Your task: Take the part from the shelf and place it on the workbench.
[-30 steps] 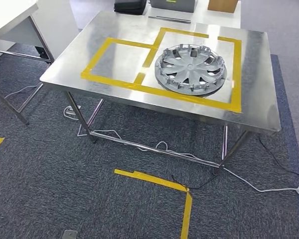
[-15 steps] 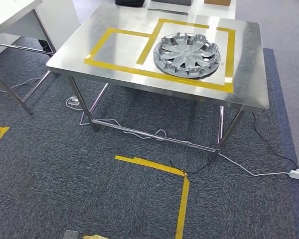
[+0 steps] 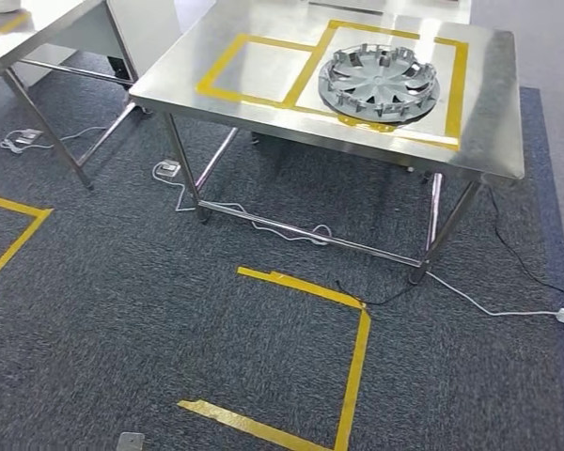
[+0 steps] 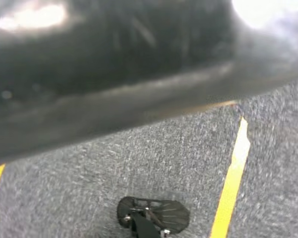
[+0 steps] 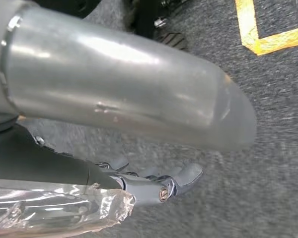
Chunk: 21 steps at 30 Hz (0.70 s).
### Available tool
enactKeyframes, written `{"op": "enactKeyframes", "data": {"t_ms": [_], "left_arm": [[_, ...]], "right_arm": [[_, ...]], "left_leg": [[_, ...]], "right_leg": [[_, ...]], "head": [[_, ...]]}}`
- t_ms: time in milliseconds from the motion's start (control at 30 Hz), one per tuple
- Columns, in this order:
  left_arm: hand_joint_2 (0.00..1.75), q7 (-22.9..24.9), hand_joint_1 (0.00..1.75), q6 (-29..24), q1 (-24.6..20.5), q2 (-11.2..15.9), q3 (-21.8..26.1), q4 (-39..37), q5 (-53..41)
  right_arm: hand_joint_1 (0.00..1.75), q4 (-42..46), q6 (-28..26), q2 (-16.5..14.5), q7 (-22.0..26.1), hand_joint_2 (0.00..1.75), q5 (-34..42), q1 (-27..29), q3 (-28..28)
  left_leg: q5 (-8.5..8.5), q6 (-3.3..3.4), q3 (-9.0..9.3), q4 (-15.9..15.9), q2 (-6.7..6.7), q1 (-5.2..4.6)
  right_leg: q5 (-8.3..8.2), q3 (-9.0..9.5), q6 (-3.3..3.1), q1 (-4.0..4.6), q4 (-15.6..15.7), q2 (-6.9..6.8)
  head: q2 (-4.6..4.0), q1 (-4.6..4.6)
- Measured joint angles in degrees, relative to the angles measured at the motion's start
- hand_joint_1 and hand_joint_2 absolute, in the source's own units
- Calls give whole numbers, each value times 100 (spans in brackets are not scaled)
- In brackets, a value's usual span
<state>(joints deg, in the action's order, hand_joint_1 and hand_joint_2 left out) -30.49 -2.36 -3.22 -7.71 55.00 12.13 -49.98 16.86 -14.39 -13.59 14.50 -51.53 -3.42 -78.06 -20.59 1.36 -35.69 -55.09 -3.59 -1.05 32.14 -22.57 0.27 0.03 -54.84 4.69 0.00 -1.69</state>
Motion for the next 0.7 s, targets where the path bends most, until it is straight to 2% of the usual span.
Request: {"op": "enactKeyframes", "data": {"t_ms": [33, 67, 100, 133, 167, 233, 267, 300, 333, 367, 400, 433, 467, 500, 533, 567, 600, 633, 667, 700], "left_arm": [[0, -3, 0, -8, 0, -3, 9, 2, 1], [0, -3, 0, -17, 6, -3, 23, 2, 1], [0, -1, 0, -28, 15, -1, 39, 2, -1], [0, 5, 0, -41, 25, 1, 57, 2, -8], [0, 12, 0, -53, 31, 1, 72, 2, -19], [0, 29, 0, -69, 32, -2, 91, 2, -40], [0, 37, 0, -74, 33, -3, 97, 2, -45], [0, 48, 0, -77, 39, -4, 104, 2, -46], [0, 57, 0, -81, 48, -6, 114, 2, -46], [0, 66, 0, -85, 57, -7, 123, 2, -46], [0, 72, 0, -90, 62, -9, 131, 3, -46], [0, 75, 0, -96, 58, -15, 137, 4, -45], [0, 78, 0, -101, 46, -21, 139, 6, -45], [0, 80, 0, -106, 35, -27, 143, 8, -45], [0, 83, 0, -110, 29, -30, 149, 10, -45], [0, 84, 0, -114, 35, -30, 158, 11, -45], [0, 86, 0, -117, 53, -30, 170, 11, -44], [0, 88, 0, -123, 69, -31, 182, 12, -44], [0, 90, 0, -132, 74, -37, 197, 13, -44], [0, 91, 0, -139, 71, -44, 210, 13, -44]], "right_arm": [[0, -2, 5, 5, 4, 0, -9, -2, 9], [0, -8, 10, 8, 5, 0, -18, -2, 16], [0, -13, 14, 8, 5, 0, -28, -3, 22], [0, -19, 17, 8, 2, 0, -41, 1, 28], [0, -23, 20, 8, 0, 0, -55, 13, 34], [0, -25, 22, 9, -5, 0, -78, 38, 49], [0, -25, 23, 10, -7, 0, -85, 48, 56], [0, -25, 26, 10, -9, 0, -89, 51, 62], [0, -26, 28, 11, -10, 0, -92, 50, 67], [0, -26, 31, 11, -10, 0, -96, 49, 70], [0, -27, 32, 12, -10, 0, -103, 47, 73], [0, -27, 33, 14, -10, 0, -112, 47, 77], [0, -28, 34, 17, -9, 0, -125, 47, 81], [0, -29, 36, 19, -9, 0, -138, 41, 86], [0, -31, 37, 21, -9, 0, -149, 32, 95], [0, -32, 38, 22, -8, 0, -159, 18, 103], [0, -33, 38, 23, -8, 0, -169, 3, 112], [0, -33, 38, 24, -7, 0, -180, -7, 120], [0, -33, 38, 26, -5, 0, -189, -7, 125], [0, -33, 38, 30, -4, 0, -197, 3, 128]], "left_leg": [[76, -25, -37, 2, -60, -2], [135, -51, -70, 4, -109, 8], [103, -76, -107, -26, -92, 18], [-46, -102, -161, -140, -27, 27], [-302, -129, -233, -357, 73, 40], [-888, -194, -403, -1064, 247, 80], [-1021, -230, -463, -1431, 278, 108], [-987, -263, -473, -1694, 295, 139], [-840, -293, -414, -1803, 312, 170], [-658, -319, -260, -1711, 345, 197], [-535, -339, -1, -1421, 431, 218], [-541, -350, 319, -1003, 550, 221], [-632, -319, 608, -589, 658, 209], [-749, -275, 805, -268, 733, 191], [-844, -224, 888, -94, 740, 168], [-872, -161, 882, -40, 699, 155], [-859, -121, 852, -30, 653, 153], [-833, -79, 829, -28, 607, 153], [-801, -32, 803, -21, 557, 152], [-768, 7, 766, -19, 502, 145]], "right_leg": [[54, 96, 2, 12, 188, -20], [42, 64, -6, 8, 206, -83], [0, 18, -39, 7, 193, -159], [-44, -29, -85, 3, 199, -243], [-98, -85, -128, -6, 205, -335], [-202, -214, -163, 4, 201, -519], [-255, -286, -156, 5, 195, -616], [-306, -365, -144, 3, 183, -709], [-351, -450, -126, 0, 165, -795], [-390, -533, -104, -6, 137, -873], [-420, -592, -78, -10, 95, -942], [-436, -657, -47, -10, 44, -1006], [-448, -689, -13, -7, -7, -1066], [-460, -711, 24, -2, -57, -1127], [-474, -739, 61, -4, -90, -1187], [-487, -737, 98, -12, -110, -1237], [-468, -765, 137, -29, -150, -1190], [-389, -814, 171, -47, -246, -1057], [-244, -909, 196, -60, -452, -880], [-39, -1064, 213, -67, -789, -681]], "head": [[0, -3], [0, -1], [0, 1], [0, 13], [0, 30], [0, 51], [0, 54], [0, 53], [0, 54], [0, 53], [0, 54], [0, 59], [0, 59], [0, 65], [0, 64], [0, 65], [0, 65], [0, 52], [0, 44], [0, 31]]}}
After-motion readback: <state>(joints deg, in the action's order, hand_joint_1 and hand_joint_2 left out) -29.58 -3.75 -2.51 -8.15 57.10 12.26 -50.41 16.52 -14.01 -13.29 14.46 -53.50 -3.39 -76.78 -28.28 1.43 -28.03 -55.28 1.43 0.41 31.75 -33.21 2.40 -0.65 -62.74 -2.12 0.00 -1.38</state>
